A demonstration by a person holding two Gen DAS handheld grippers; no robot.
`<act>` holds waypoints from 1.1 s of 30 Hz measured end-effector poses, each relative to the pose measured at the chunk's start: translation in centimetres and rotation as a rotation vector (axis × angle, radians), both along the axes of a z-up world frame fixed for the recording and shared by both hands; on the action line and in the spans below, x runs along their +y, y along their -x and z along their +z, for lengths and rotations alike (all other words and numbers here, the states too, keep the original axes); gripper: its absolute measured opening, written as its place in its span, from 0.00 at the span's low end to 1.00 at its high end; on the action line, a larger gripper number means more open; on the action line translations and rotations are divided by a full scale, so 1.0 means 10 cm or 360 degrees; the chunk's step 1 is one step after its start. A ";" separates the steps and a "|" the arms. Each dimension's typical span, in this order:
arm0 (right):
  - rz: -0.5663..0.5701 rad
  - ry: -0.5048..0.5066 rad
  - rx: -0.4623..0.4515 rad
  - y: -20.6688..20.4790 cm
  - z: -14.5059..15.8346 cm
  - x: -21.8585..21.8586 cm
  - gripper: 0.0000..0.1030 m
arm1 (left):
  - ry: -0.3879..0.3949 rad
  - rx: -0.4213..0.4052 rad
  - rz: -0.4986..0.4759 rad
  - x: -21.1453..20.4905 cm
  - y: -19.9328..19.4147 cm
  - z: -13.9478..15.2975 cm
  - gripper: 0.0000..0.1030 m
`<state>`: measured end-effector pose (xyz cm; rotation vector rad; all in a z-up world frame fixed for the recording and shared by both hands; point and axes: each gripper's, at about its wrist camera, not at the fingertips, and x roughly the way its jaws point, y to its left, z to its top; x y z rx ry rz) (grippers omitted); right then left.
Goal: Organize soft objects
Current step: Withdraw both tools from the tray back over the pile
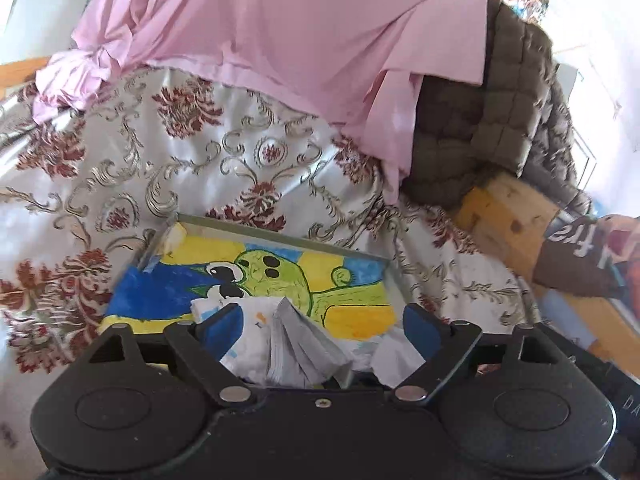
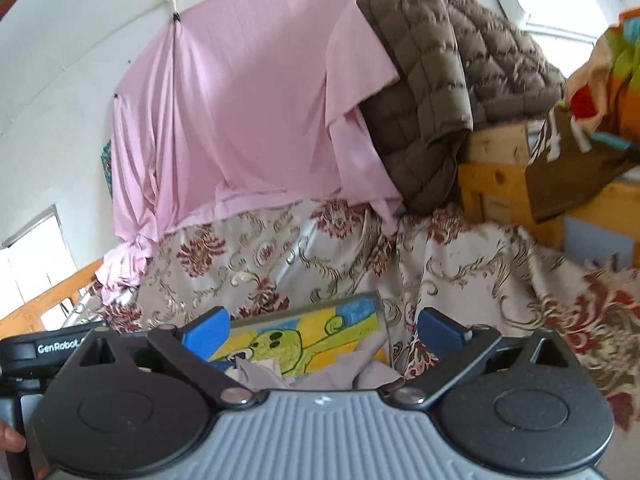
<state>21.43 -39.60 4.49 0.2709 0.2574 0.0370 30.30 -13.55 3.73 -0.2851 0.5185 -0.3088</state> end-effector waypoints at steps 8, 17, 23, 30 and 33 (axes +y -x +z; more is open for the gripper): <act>-0.0004 0.0051 -0.0082 0.62 0.13 0.15 1.00 | -0.0022 -0.0114 0.0032 0.19 0.73 0.21 0.99; -0.0006 0.0085 -0.0171 1.18 0.09 0.31 1.00 | -0.0090 -0.0181 0.0036 0.45 1.41 0.18 0.99; 0.0023 0.0090 -0.0108 1.38 -0.07 0.39 1.00 | -0.0190 -0.0179 0.0065 0.59 1.69 0.02 0.99; 0.0046 0.0168 0.0059 1.55 -0.27 0.61 1.00 | -0.0271 -0.0163 0.0022 0.70 1.91 -0.21 0.99; 0.0058 0.0198 0.0164 1.58 -0.36 0.69 1.00 | -0.0300 -0.0152 -0.0006 0.72 1.97 -0.28 0.99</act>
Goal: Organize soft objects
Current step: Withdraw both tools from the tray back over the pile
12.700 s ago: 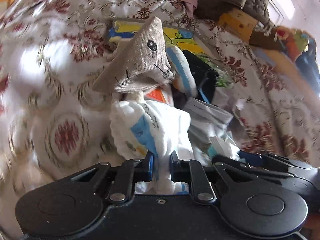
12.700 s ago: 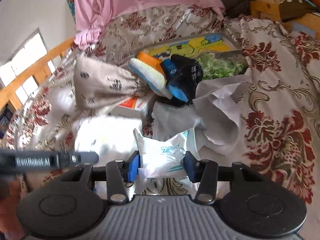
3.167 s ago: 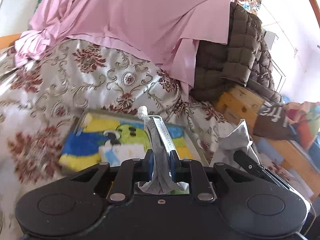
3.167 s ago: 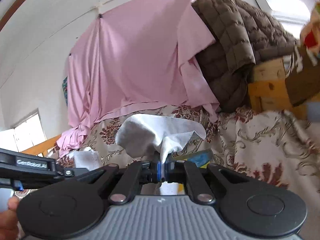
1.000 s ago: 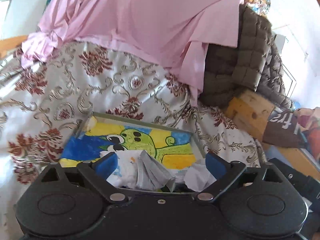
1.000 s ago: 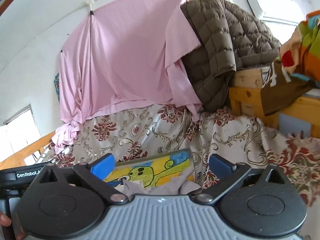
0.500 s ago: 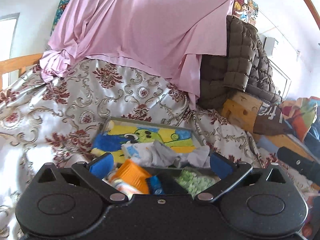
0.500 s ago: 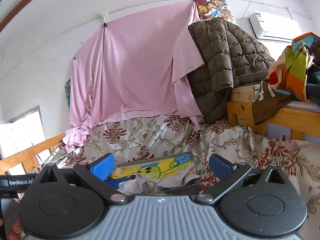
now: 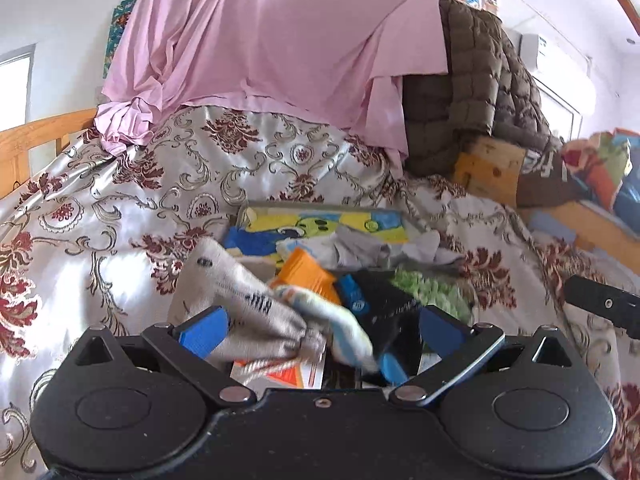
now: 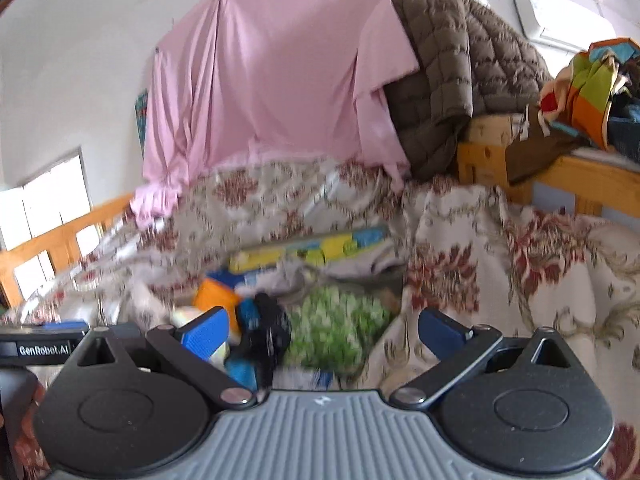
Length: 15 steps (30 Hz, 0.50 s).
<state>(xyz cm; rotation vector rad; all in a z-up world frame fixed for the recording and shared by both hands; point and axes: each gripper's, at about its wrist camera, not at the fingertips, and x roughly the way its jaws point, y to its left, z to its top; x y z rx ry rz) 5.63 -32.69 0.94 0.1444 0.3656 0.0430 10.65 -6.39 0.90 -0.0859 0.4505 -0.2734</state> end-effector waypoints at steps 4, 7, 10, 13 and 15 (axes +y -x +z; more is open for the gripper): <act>0.0034 0.0054 0.0179 -0.06 -0.13 0.10 1.00 | -0.0048 0.0034 -0.0015 0.03 0.06 -0.12 0.99; 0.0072 0.0087 0.0251 -0.11 -0.23 0.16 1.00 | -0.0093 0.0054 -0.0020 0.04 0.09 -0.20 0.99; 0.0108 0.0121 0.0317 -0.16 -0.31 0.22 1.00 | -0.0138 0.0069 -0.0030 0.05 0.10 -0.27 0.99; 0.0135 0.0178 0.0391 -0.21 -0.39 0.30 1.00 | -0.0171 0.0087 -0.0035 0.06 0.10 -0.33 0.99; 0.0145 0.0207 0.0440 -0.24 -0.44 0.33 1.00 | -0.0187 0.0101 -0.0037 0.06 0.10 -0.38 0.99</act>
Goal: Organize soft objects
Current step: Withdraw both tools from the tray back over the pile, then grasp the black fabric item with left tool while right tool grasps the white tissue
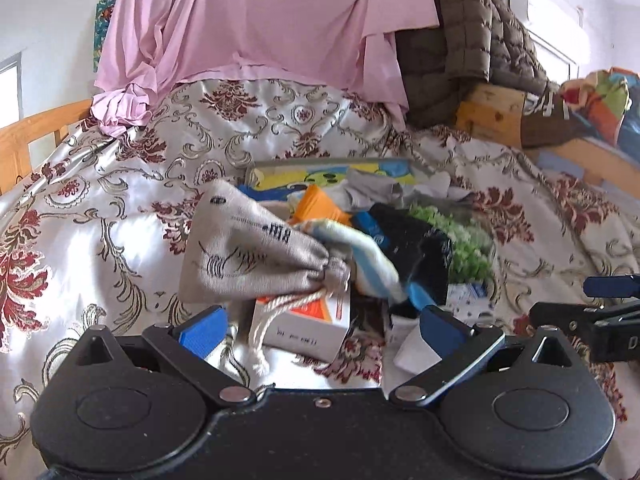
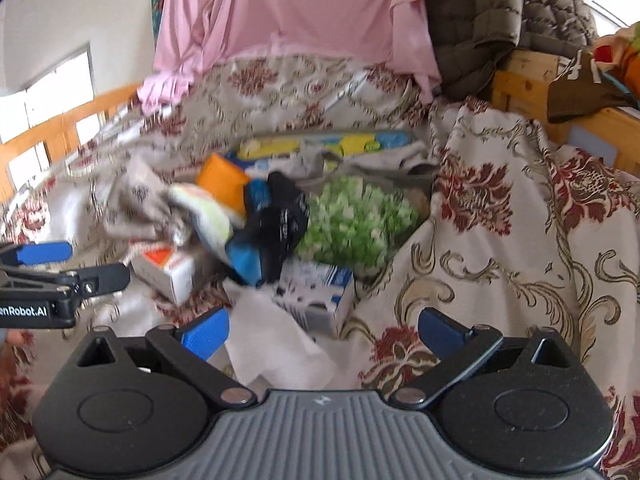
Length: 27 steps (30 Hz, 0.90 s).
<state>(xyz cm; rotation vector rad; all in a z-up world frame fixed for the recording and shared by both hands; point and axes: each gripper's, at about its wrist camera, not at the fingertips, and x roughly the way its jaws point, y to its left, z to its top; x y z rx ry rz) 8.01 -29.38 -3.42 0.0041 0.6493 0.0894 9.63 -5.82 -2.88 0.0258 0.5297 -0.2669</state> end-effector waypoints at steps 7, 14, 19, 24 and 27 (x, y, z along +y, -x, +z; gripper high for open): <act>0.0013 0.0028 0.0096 -0.05 -0.07 0.02 1.00 | -0.0060 0.0032 -0.0006 -0.01 -0.01 -0.11 0.99; 0.0015 0.0054 0.0171 -0.08 -0.12 0.03 1.00 | -0.0120 0.0012 0.0000 -0.04 -0.05 -0.11 0.99; 0.0020 0.0049 0.0209 -0.10 -0.14 0.03 1.00 | -0.0112 0.0022 -0.0014 -0.07 -0.10 -0.08 0.99; 0.0051 0.0045 0.0225 -0.12 -0.17 0.04 1.00 | -0.0160 -0.0020 -0.0086 -0.19 -0.13 -0.01 0.99; 0.0069 0.0048 0.0237 -0.13 -0.18 0.06 1.00 | -0.0185 -0.0041 -0.0131 -0.26 -0.16 0.03 0.99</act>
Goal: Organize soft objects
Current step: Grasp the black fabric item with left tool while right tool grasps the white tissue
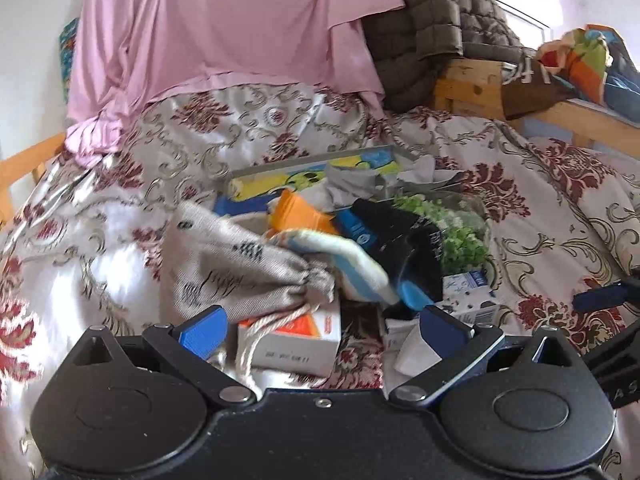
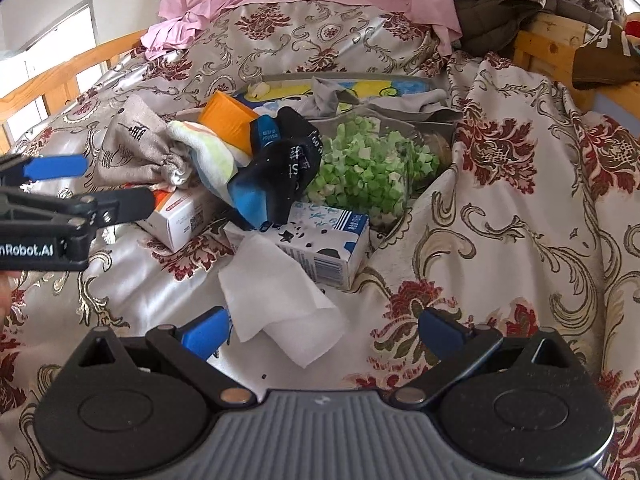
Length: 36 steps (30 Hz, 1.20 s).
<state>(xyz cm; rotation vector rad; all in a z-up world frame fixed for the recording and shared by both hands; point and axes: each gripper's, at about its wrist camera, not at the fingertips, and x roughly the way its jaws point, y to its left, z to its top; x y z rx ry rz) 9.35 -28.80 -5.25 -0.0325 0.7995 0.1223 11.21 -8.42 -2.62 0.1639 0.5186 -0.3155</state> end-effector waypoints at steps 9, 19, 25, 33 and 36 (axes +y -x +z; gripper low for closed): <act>0.0064 0.0055 -0.0023 0.00 -0.04 0.05 0.99 | -0.0112 -0.0061 -0.0136 -0.24 -0.20 0.10 0.99; 0.0095 -0.0076 -0.0009 -0.06 -0.06 -0.04 0.97 | -0.0212 -0.0057 -0.0252 -0.56 -0.48 0.17 0.99; 0.0116 -0.0162 0.0025 -0.13 -0.12 -0.06 0.89 | -0.0282 -0.0003 -0.0356 -0.76 -0.65 0.11 0.96; 0.0213 -0.0180 0.0058 -0.20 -0.22 0.04 0.77 | -0.0284 0.0157 -0.0383 -0.97 -0.97 0.00 0.86; 0.0239 -0.0160 0.0065 -0.23 -0.27 0.08 0.72 | -0.0224 0.0223 -0.0359 -0.97 -1.08 -0.03 0.84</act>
